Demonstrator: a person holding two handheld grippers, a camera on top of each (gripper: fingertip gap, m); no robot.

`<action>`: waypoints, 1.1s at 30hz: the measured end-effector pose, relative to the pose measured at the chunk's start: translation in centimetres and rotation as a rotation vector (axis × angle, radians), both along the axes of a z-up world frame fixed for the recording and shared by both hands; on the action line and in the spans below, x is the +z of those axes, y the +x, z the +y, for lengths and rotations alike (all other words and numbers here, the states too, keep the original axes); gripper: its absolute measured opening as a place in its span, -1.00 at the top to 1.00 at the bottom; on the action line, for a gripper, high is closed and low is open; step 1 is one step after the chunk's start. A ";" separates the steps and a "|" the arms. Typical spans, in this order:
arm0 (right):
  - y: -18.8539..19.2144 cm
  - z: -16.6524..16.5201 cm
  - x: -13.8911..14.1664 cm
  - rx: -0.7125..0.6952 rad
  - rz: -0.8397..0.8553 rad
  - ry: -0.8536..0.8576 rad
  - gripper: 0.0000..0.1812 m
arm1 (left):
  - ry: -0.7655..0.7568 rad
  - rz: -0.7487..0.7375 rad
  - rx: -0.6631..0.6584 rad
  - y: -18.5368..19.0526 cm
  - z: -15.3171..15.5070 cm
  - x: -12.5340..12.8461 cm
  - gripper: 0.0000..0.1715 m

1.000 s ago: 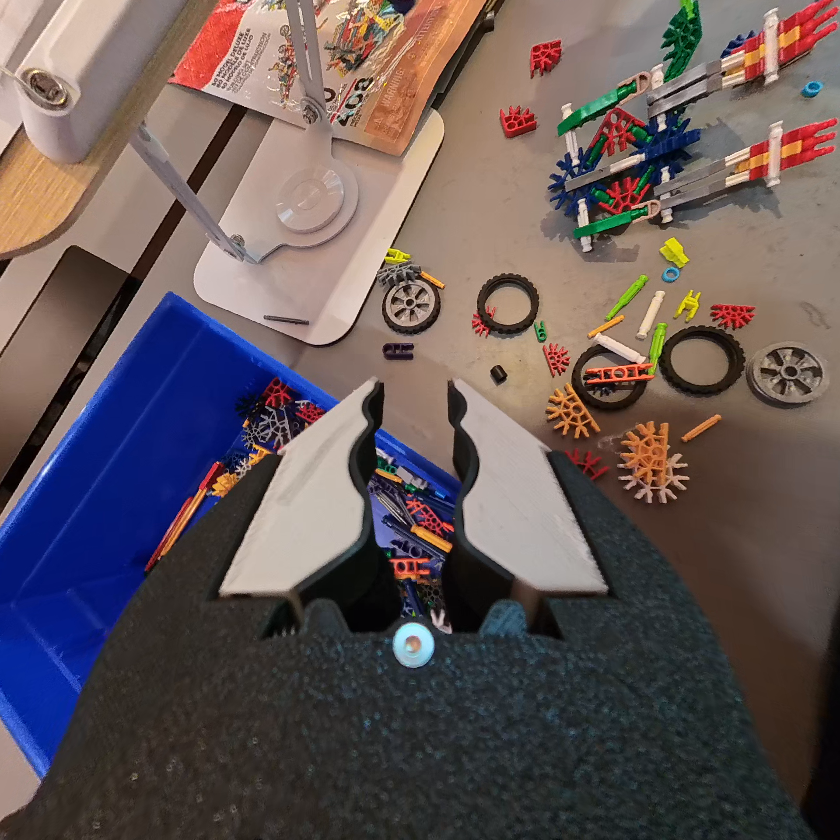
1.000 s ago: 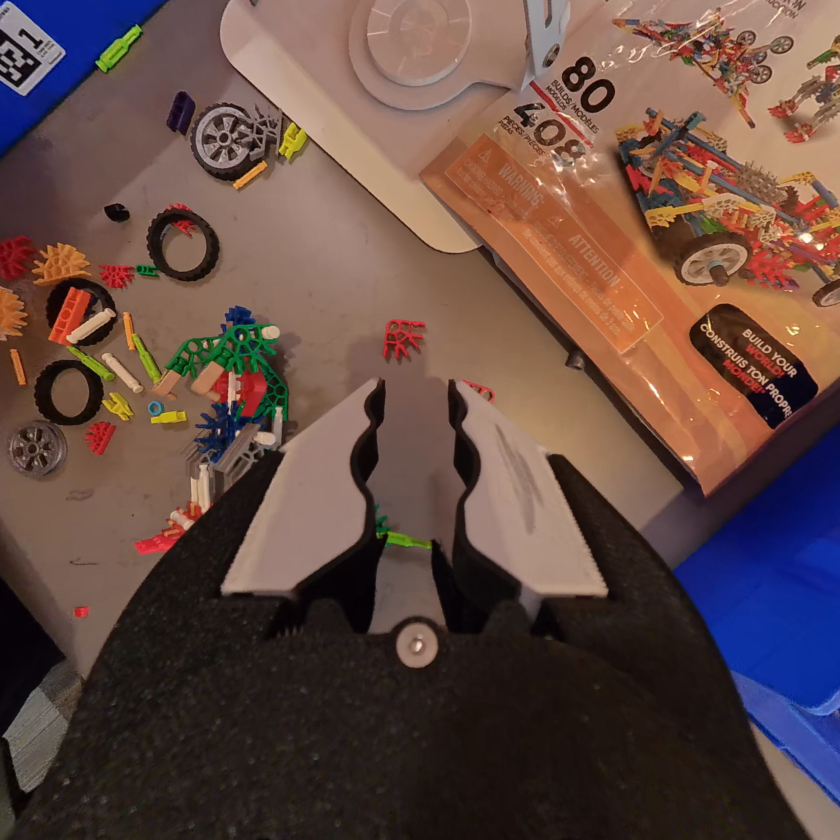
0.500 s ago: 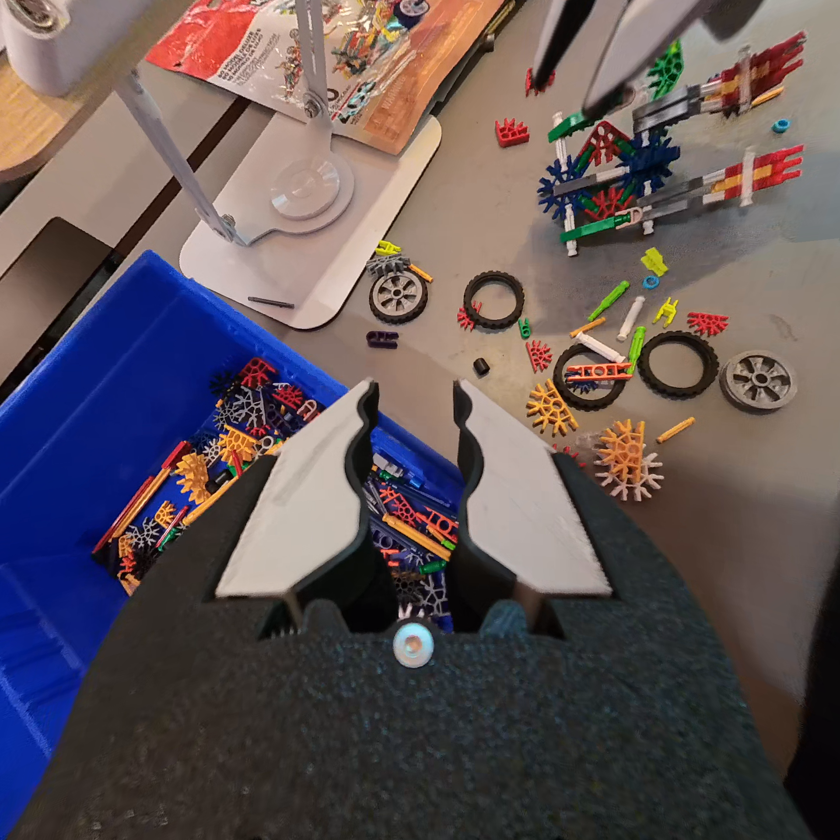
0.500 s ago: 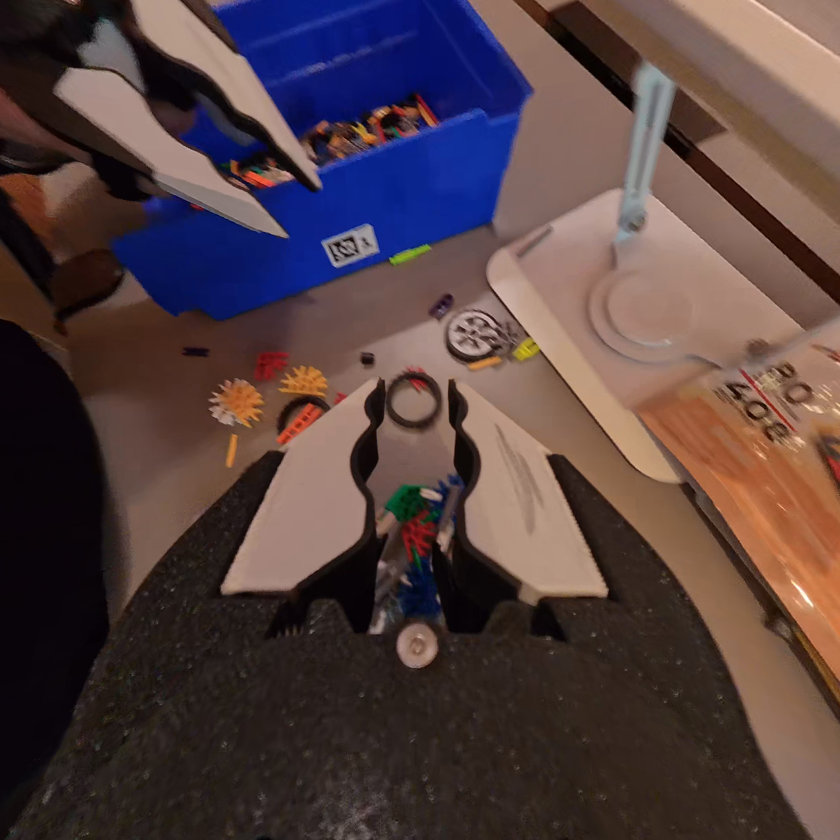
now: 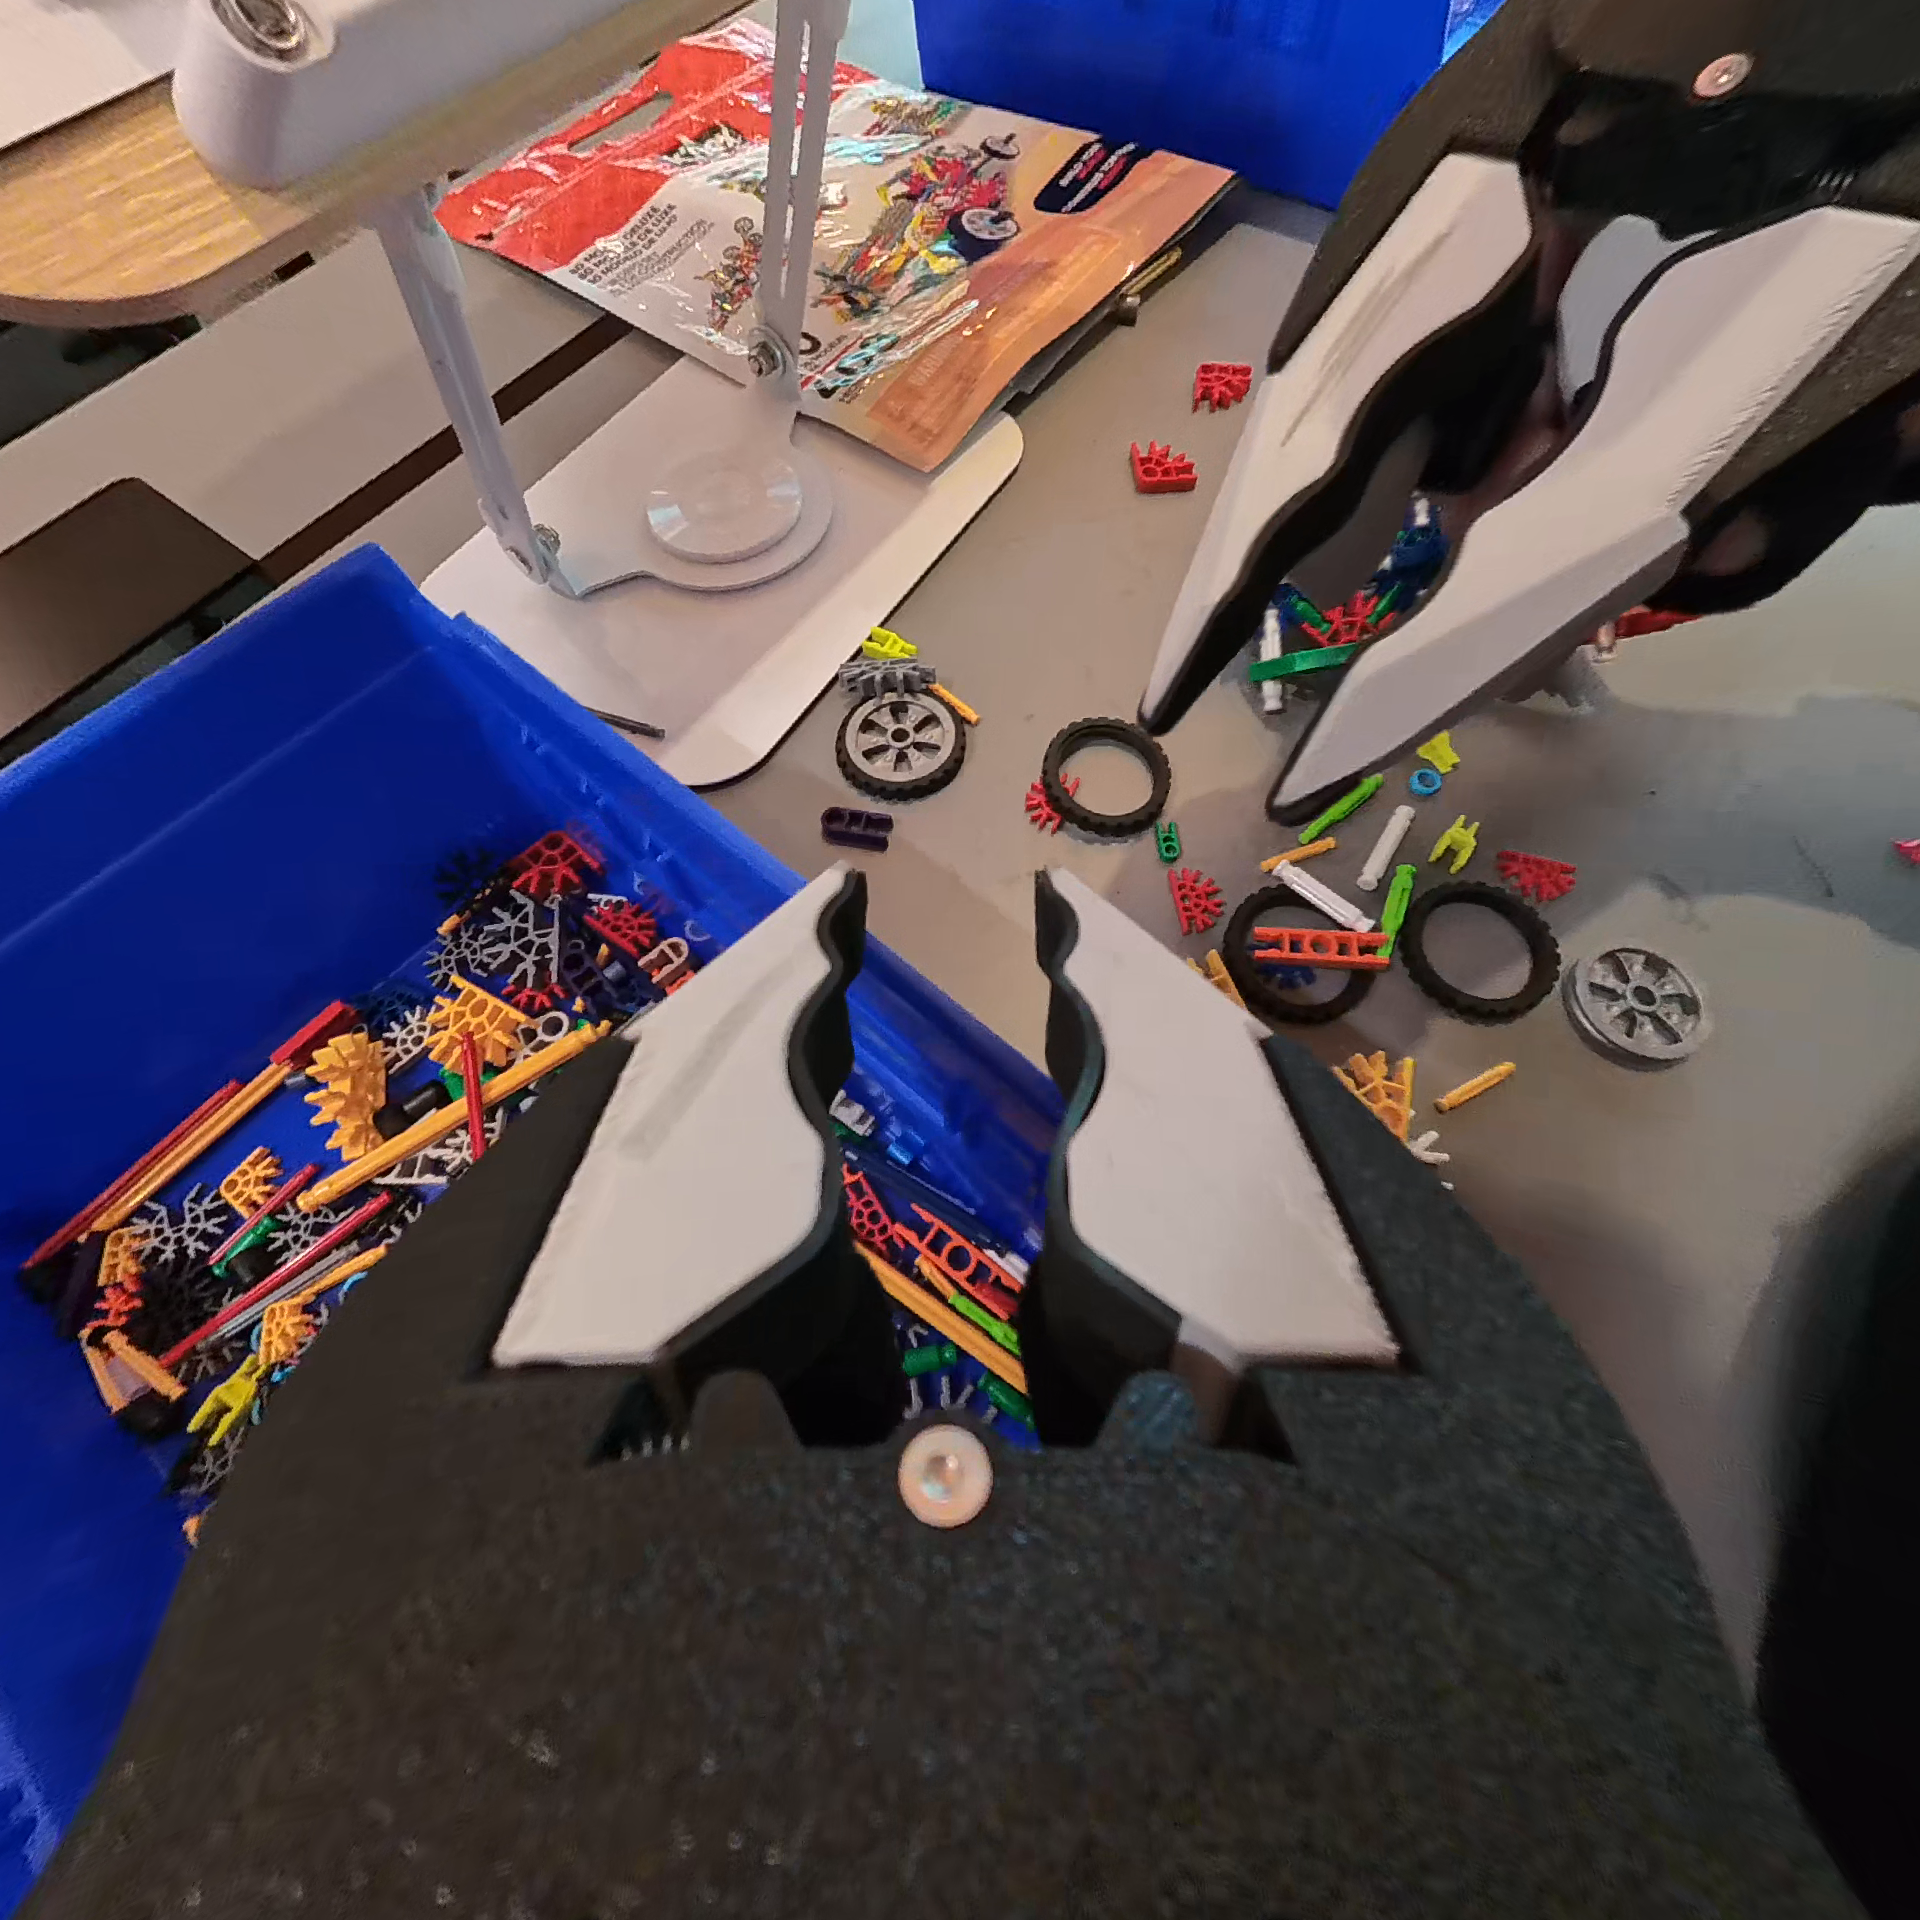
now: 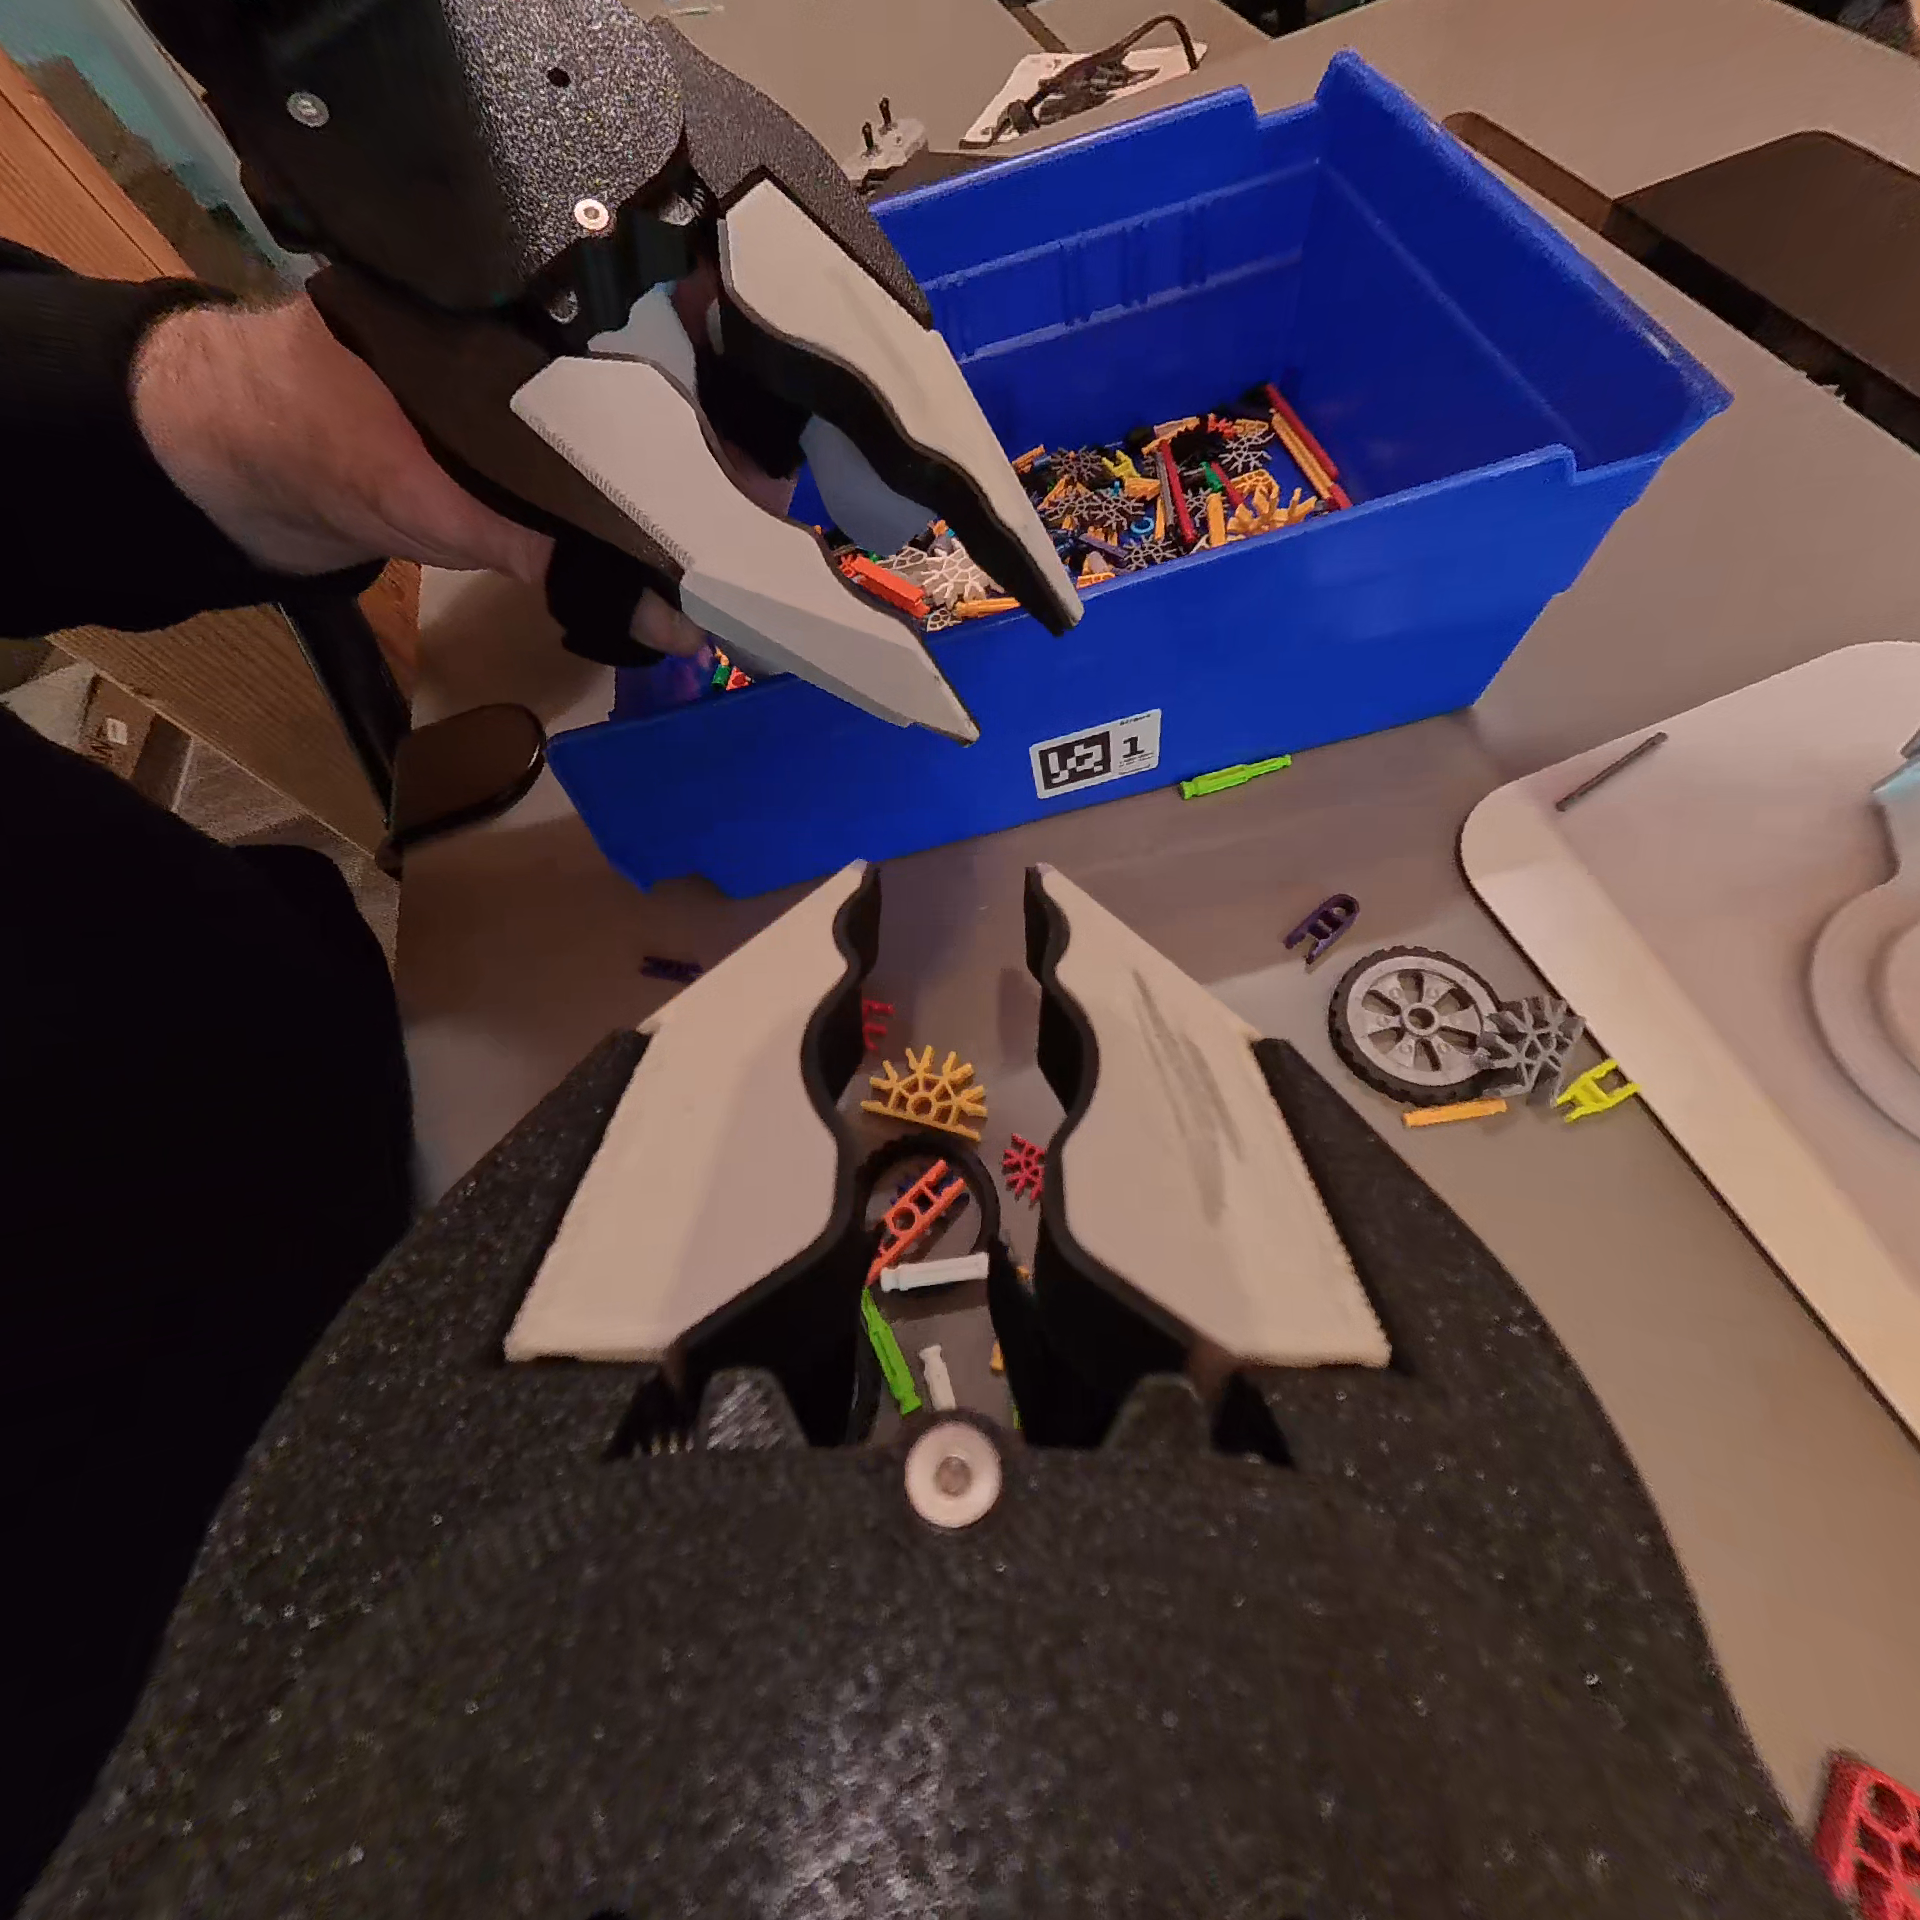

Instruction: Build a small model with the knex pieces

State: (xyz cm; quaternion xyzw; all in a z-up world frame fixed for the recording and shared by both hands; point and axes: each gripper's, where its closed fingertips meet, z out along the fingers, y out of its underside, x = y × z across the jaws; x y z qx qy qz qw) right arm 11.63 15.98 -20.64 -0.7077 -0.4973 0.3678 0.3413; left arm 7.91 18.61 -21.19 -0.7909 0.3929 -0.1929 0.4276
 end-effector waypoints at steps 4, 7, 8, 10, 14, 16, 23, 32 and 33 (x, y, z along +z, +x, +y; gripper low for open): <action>-0.3 0.6 -0.1 -0.015 0.020 -0.016 0.70 | 0.001 -0.008 -0.004 0.1 0.1 -0.1 0.68; -0.5 1.0 -0.1 -0.022 0.032 -0.024 0.70 | -0.002 -0.019 -0.009 0.1 0.2 -0.1 0.70; -0.6 1.0 -0.1 -0.022 0.034 -0.026 0.70 | -0.002 -0.024 -0.011 0.1 0.2 -0.1 0.71; -0.7 1.1 -0.4 -0.021 0.030 -0.027 0.70 | -0.001 -0.033 -0.014 0.2 0.3 -0.1 0.73; -1.0 1.2 -0.7 -0.019 0.025 -0.031 0.70 | -0.008 -0.061 -0.018 0.2 0.3 -0.1 0.75; -1.1 1.3 -0.8 -0.019 0.029 -0.035 0.70 | -0.008 -0.068 -0.021 0.2 0.4 -0.1 0.76; -1.2 1.6 -0.8 -0.025 0.037 -0.039 0.70 | -0.002 -0.071 -0.026 0.2 0.4 -0.2 0.78; -1.2 1.4 -1.1 -0.030 0.052 -0.051 0.70 | 0.000 -0.087 -0.023 0.3 0.5 -0.2 0.80; -1.2 1.4 -1.2 -0.029 0.053 -0.053 0.70 | 0.000 -0.089 -0.022 0.3 0.5 -0.2 0.80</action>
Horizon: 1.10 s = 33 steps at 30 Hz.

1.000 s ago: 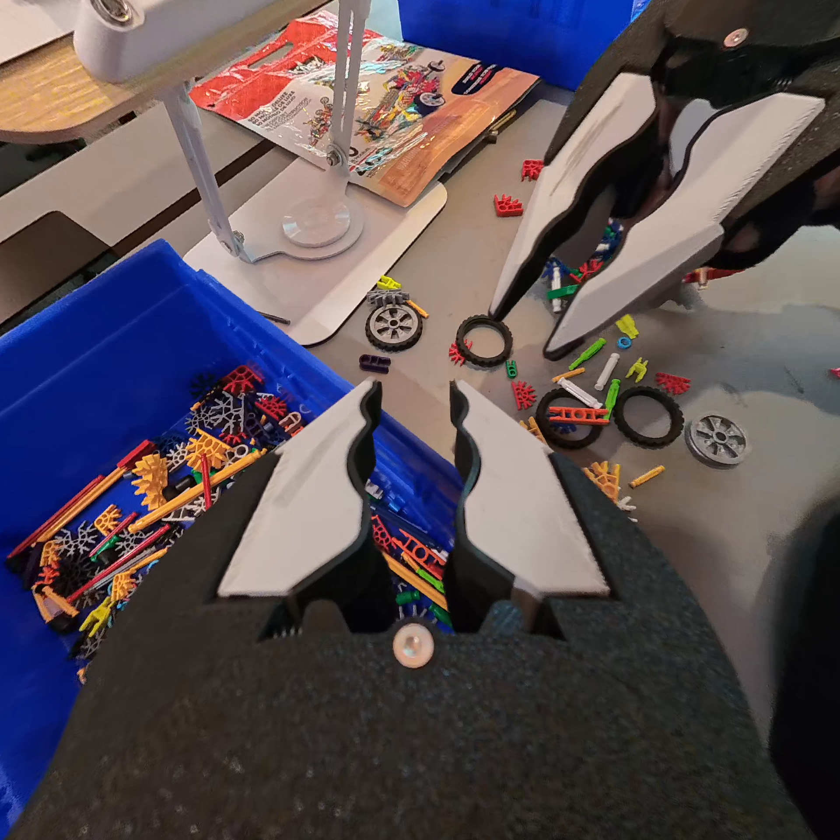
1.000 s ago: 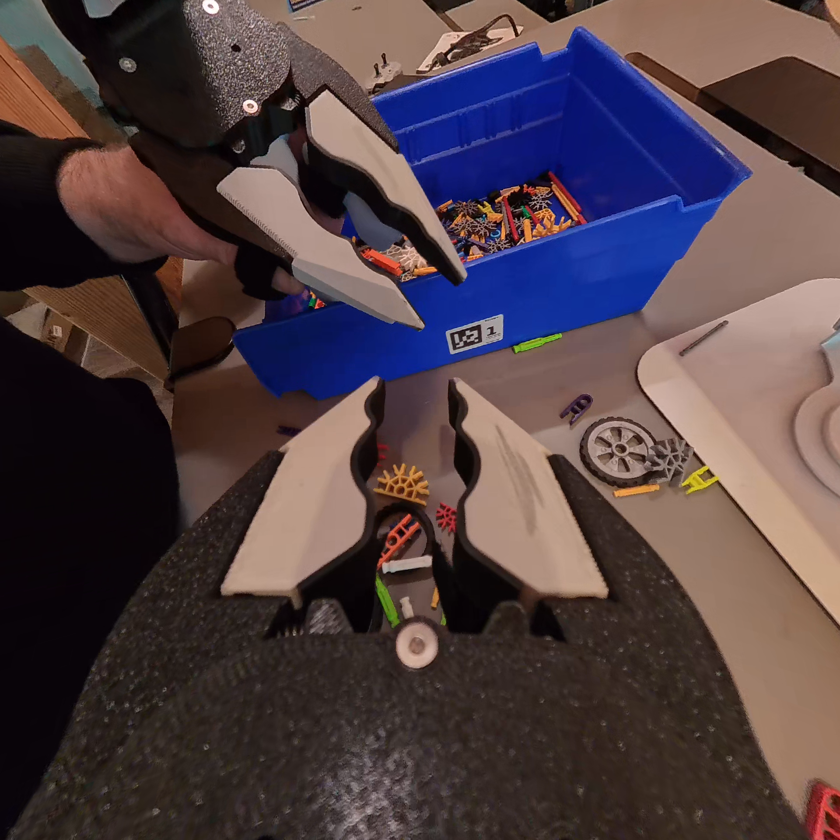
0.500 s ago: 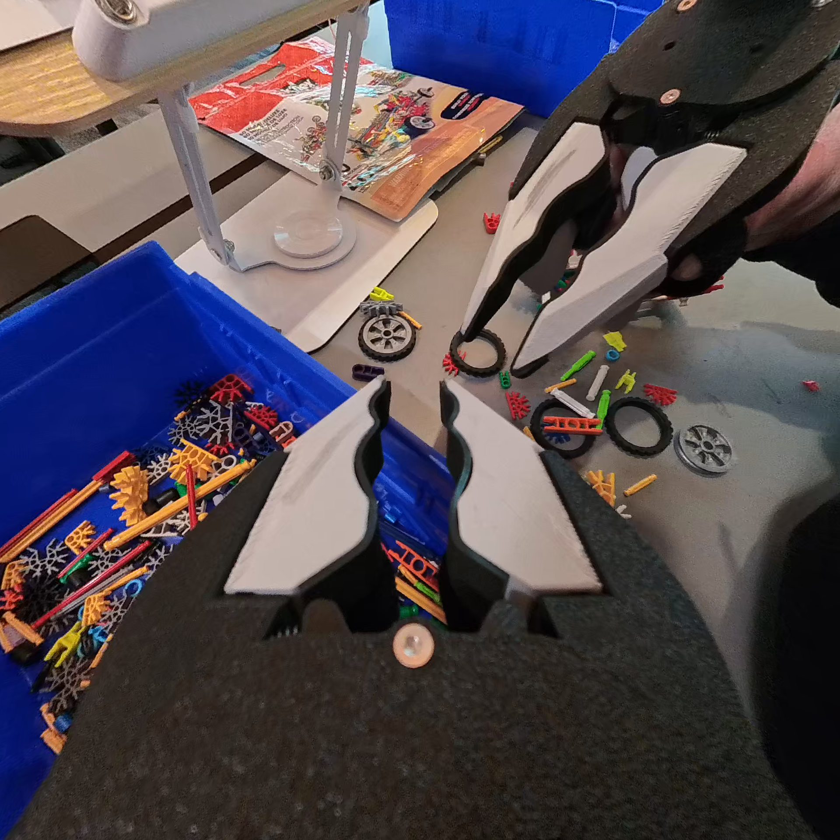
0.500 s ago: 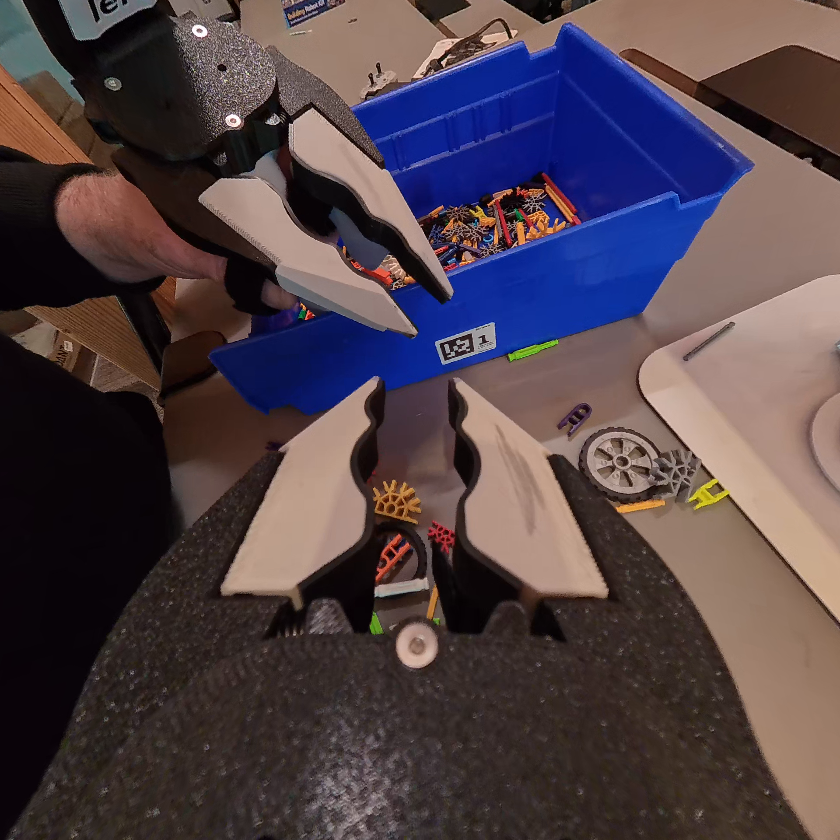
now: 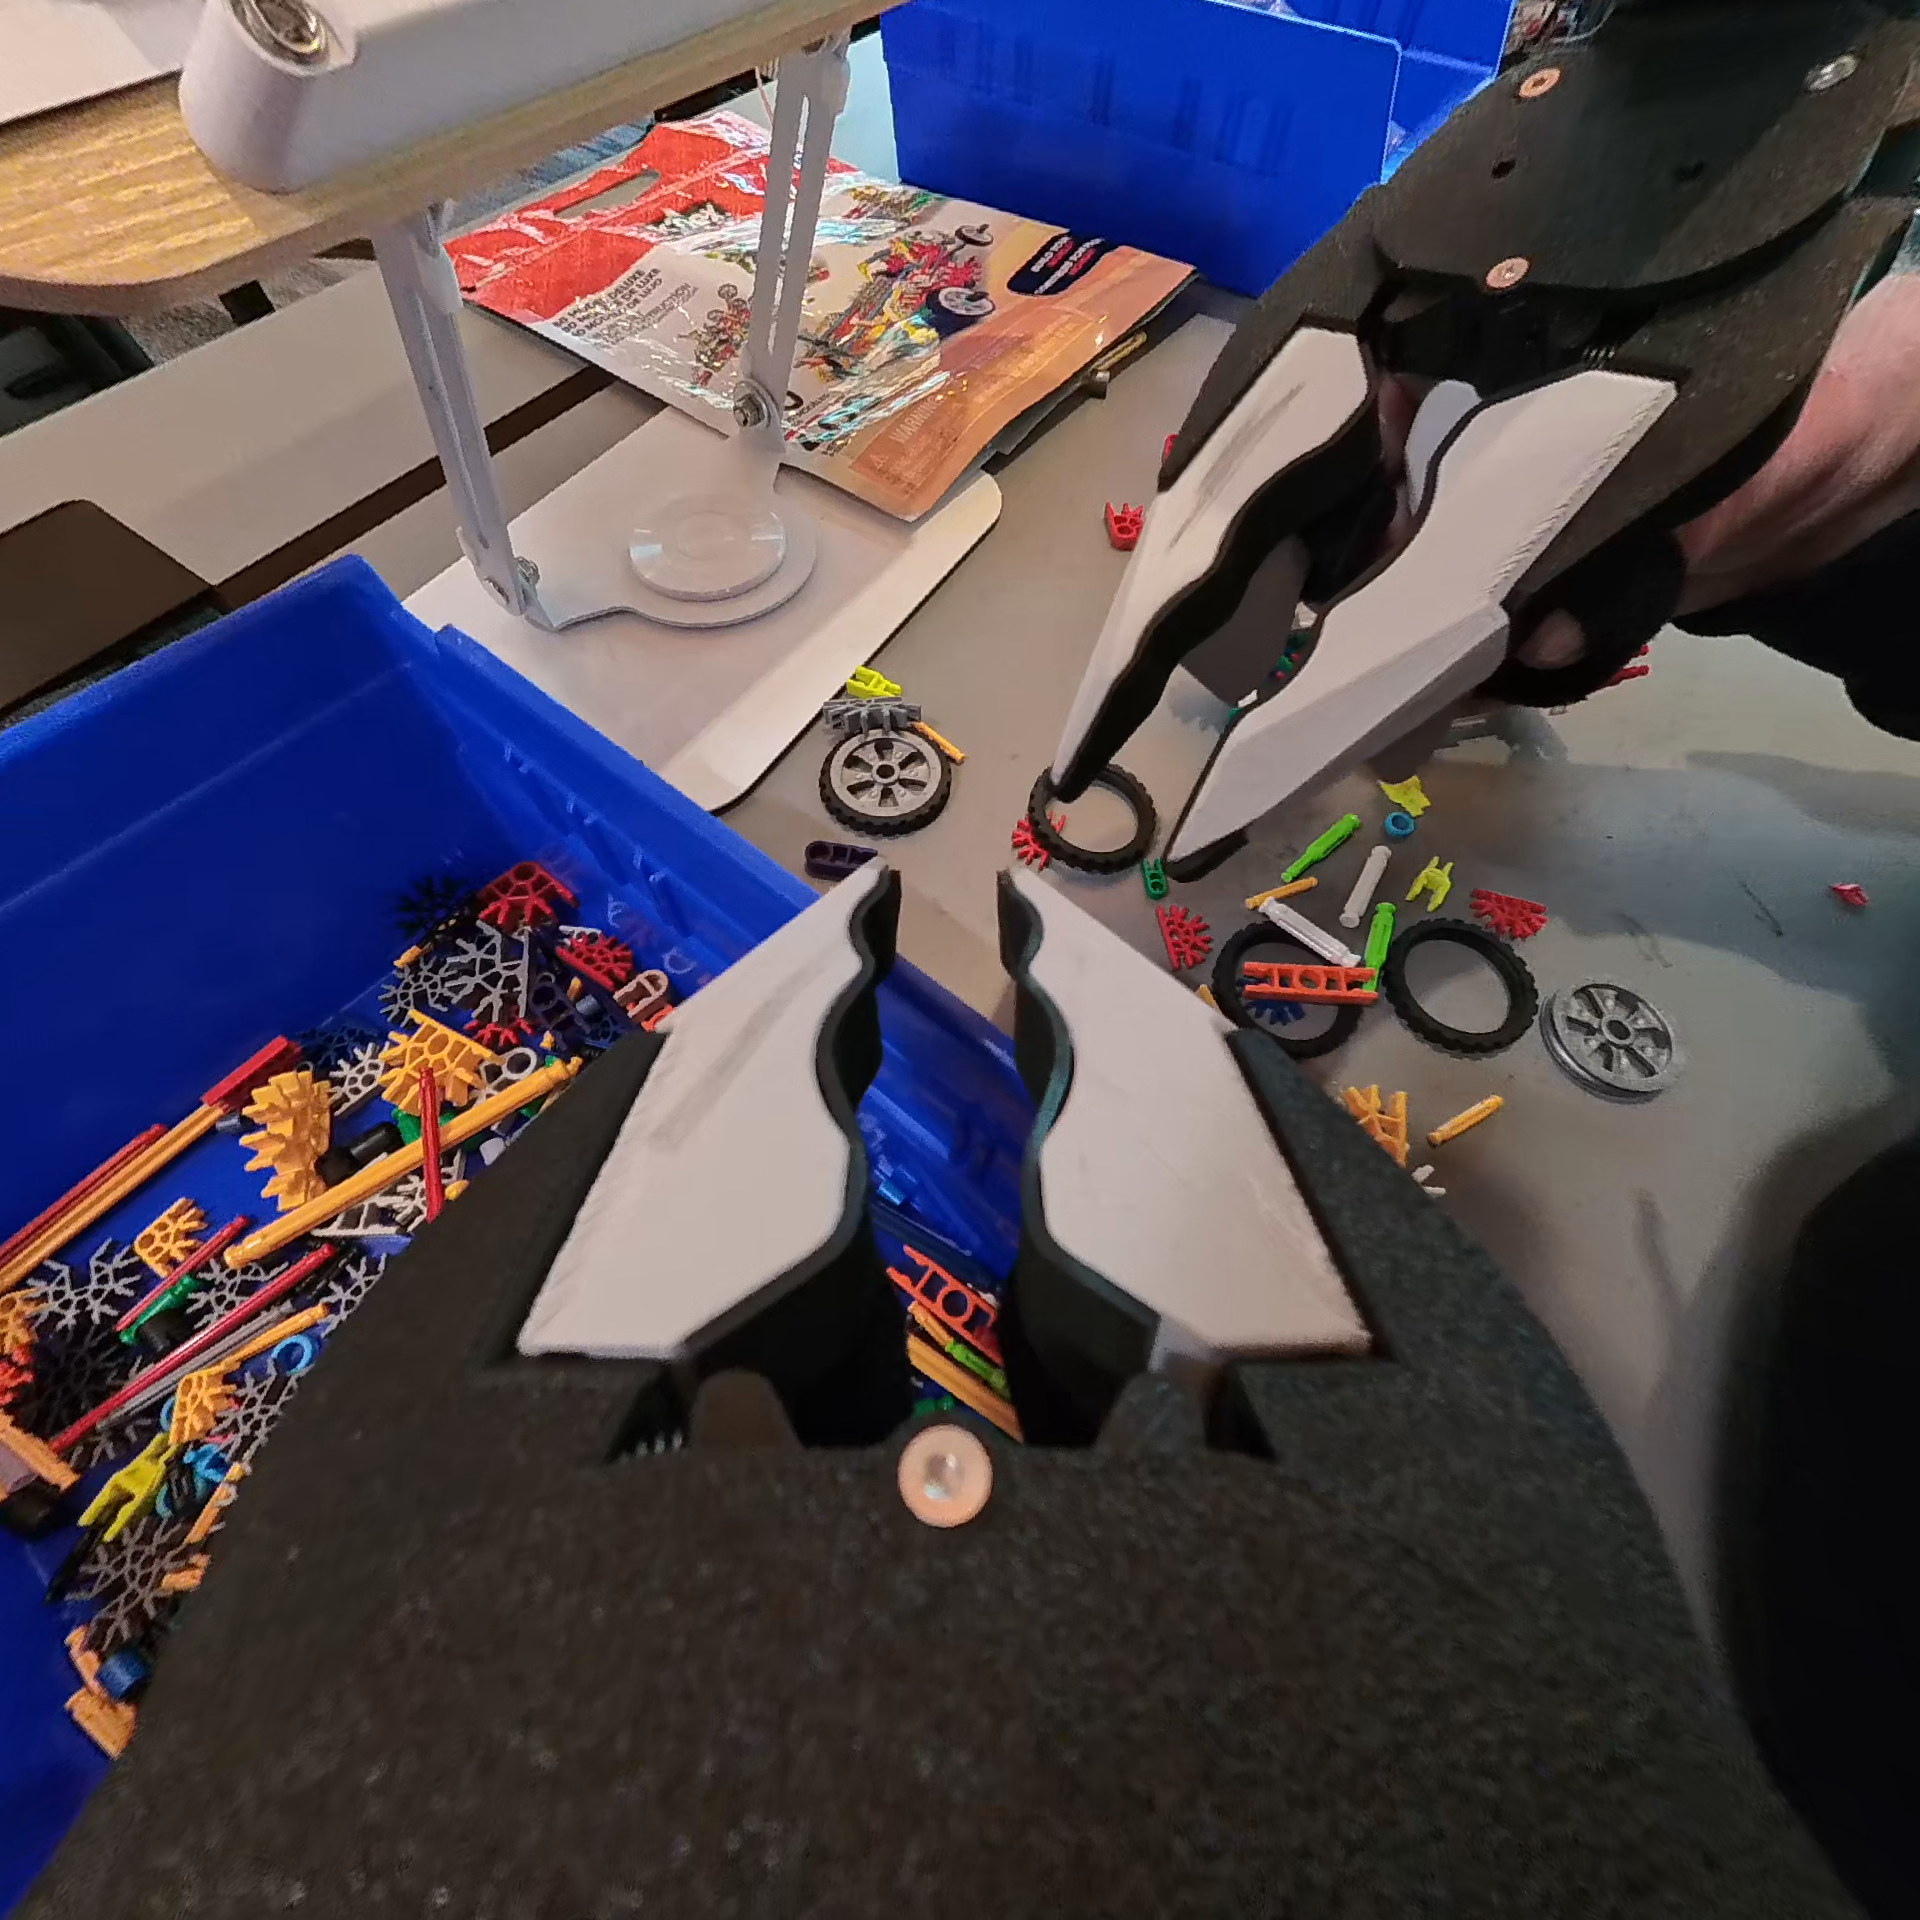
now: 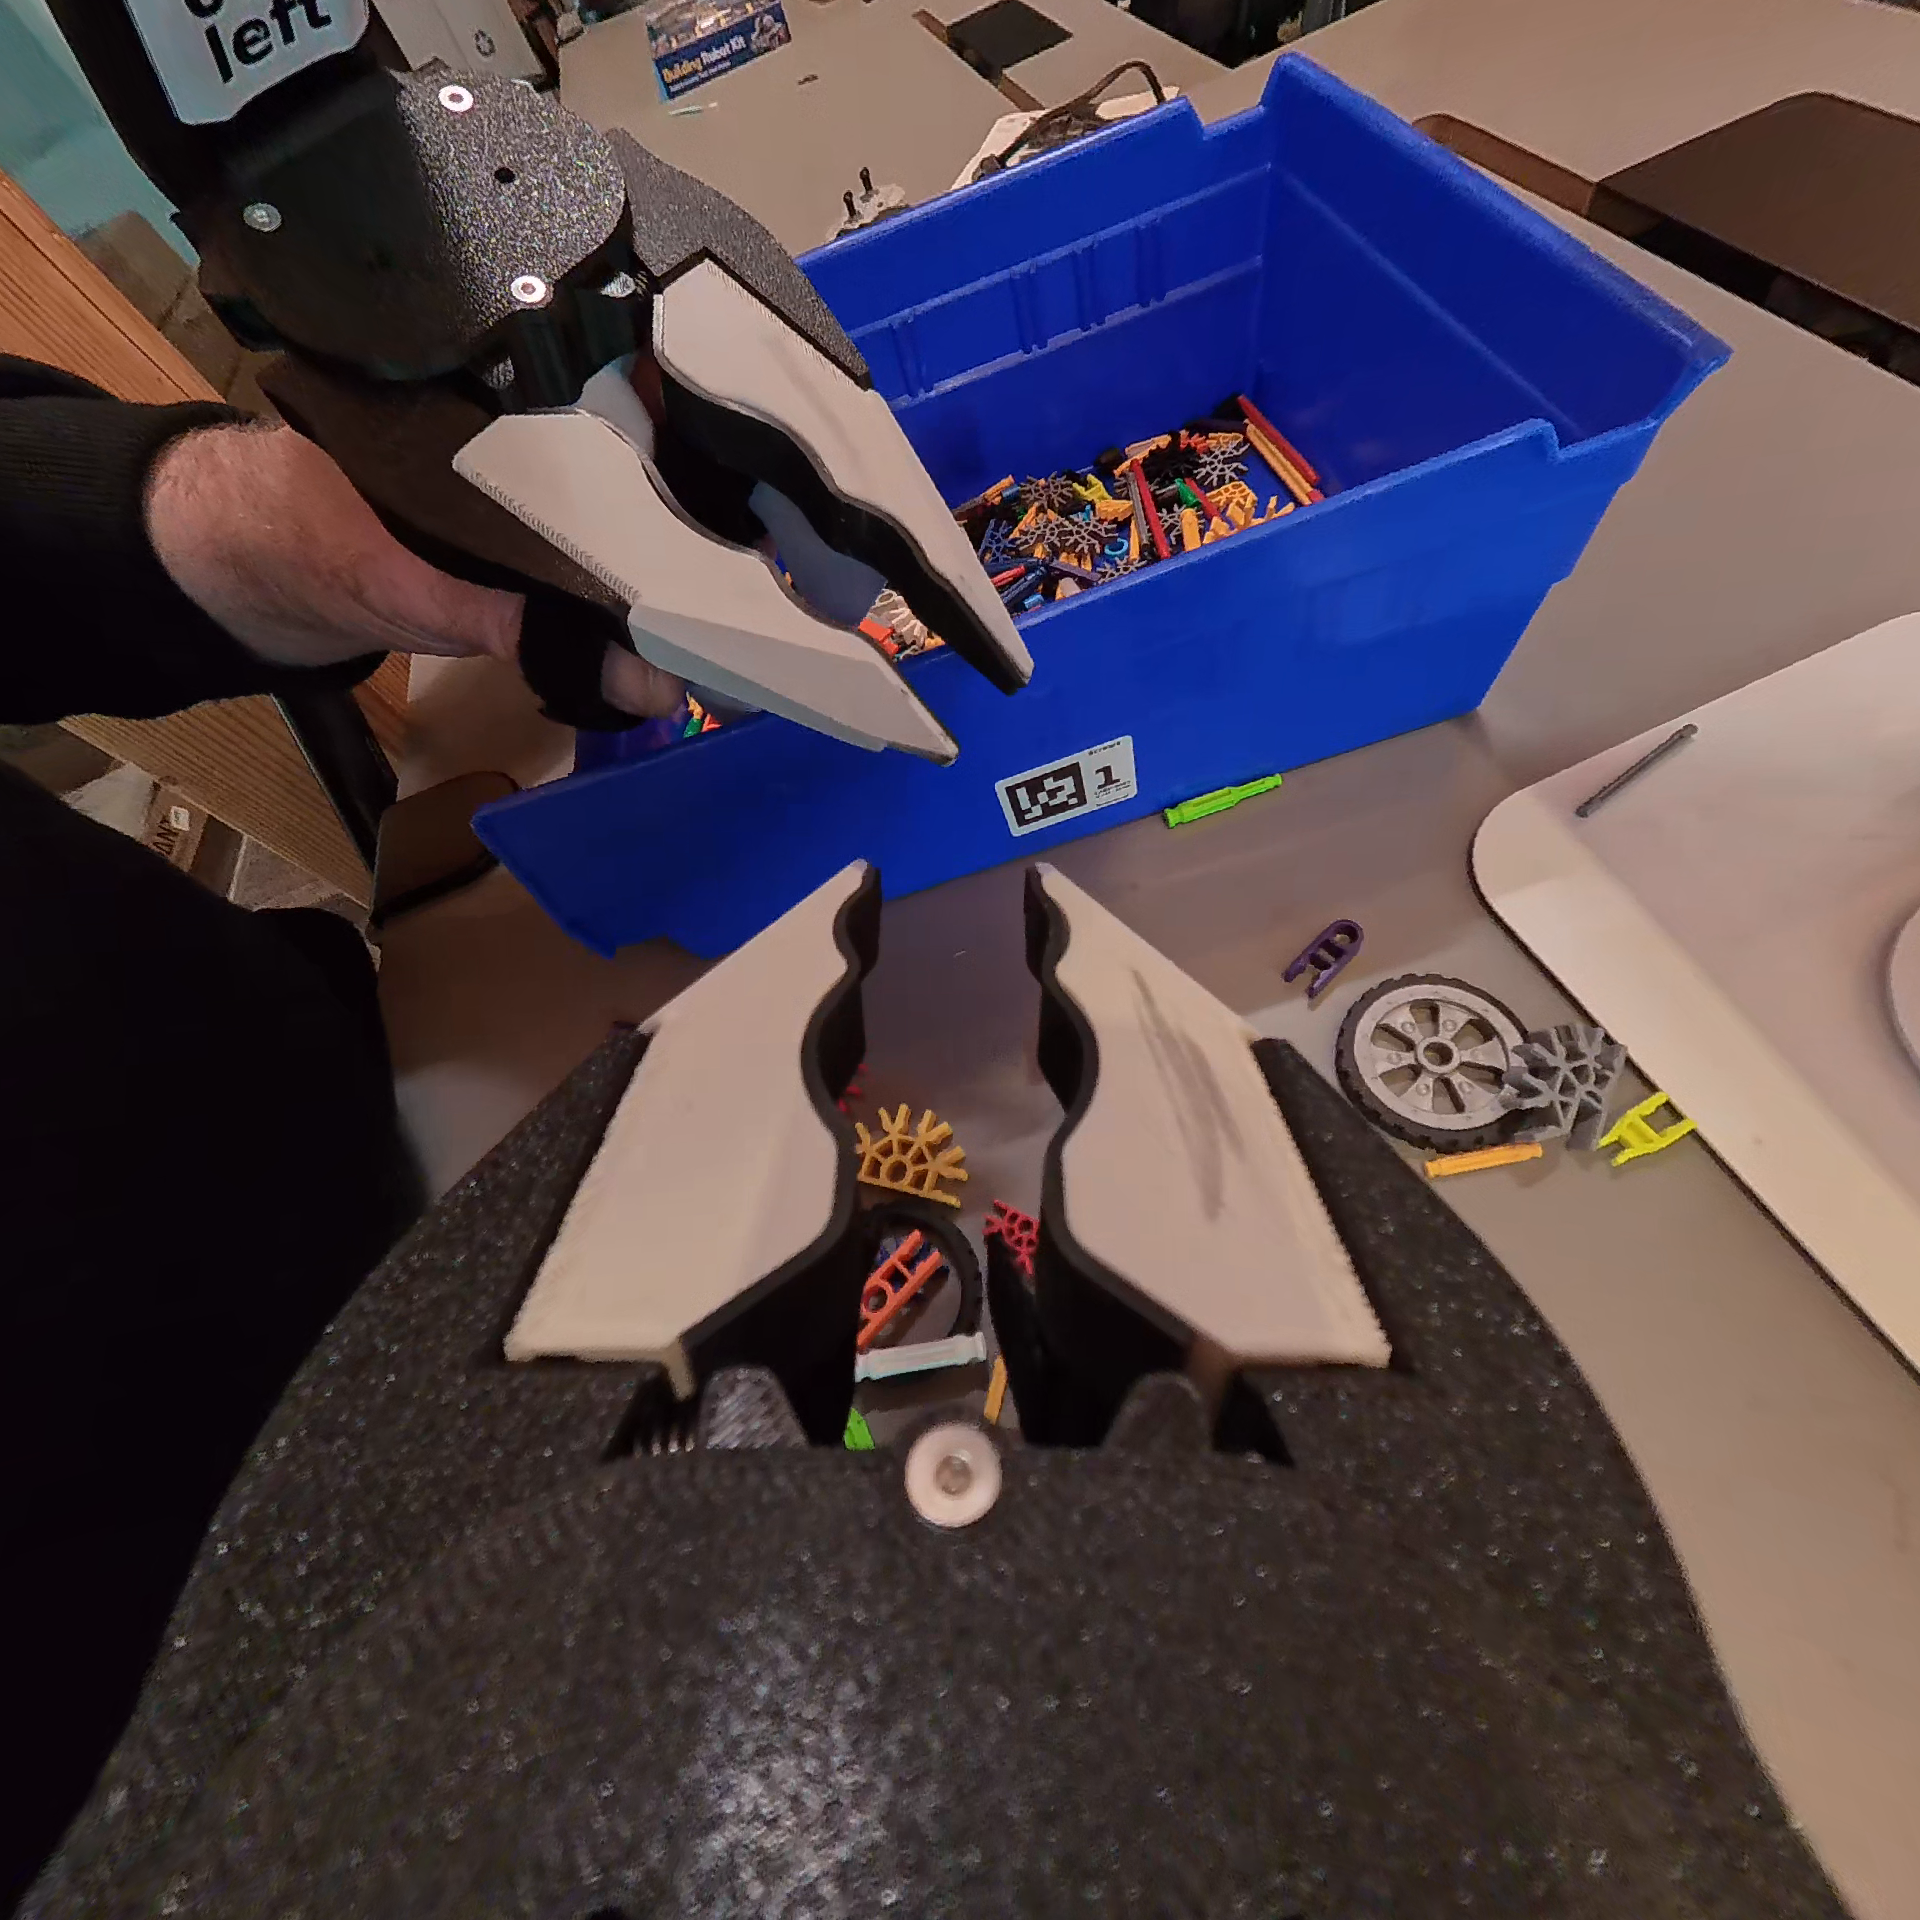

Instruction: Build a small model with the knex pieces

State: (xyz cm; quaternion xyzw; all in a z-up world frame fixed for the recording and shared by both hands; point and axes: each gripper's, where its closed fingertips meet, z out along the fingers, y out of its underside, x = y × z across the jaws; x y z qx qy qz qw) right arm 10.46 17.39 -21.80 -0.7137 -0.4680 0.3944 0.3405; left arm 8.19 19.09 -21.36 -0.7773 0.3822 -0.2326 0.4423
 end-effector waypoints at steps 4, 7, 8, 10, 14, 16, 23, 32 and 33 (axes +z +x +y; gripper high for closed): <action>0.1 0.1 -0.2 0.002 0.003 -0.009 0.70 | 0.001 -0.007 0.004 0.0 0.1 0.0 0.82; 0.1 0.2 -0.2 0.000 0.008 -0.012 0.70 | -0.003 -0.012 0.006 0.0 0.1 0.0 0.83; 0.1 0.2 -0.2 0.001 0.010 -0.014 0.70 | -0.004 -0.011 0.006 0.0 0.1 0.0 0.83; 0.0 0.2 -0.2 0.003 0.010 -0.015 0.70 | -0.005 -0.012 0.006 0.0 0.1 0.0 0.83; 0.0 0.2 -0.3 0.008 0.009 -0.016 0.70 | -0.006 -0.014 0.007 0.0 0.1 0.0 0.83; 0.1 0.3 -0.3 0.007 0.009 -0.015 0.70 | -0.008 -0.015 0.007 0.0 0.1 0.0 0.83; 0.0 0.3 -0.2 0.007 0.012 -0.013 0.70 | -0.009 -0.018 0.008 0.0 0.1 0.0 0.84; 0.4 0.2 0.7 -0.004 0.001 0.012 0.70 | 0.022 0.058 0.035 -2.0 -0.4 1.1 0.67; 0.4 0.1 0.7 -0.006 -0.001 0.011 0.70 | 0.014 0.080 0.051 -2.9 -0.3 1.0 0.65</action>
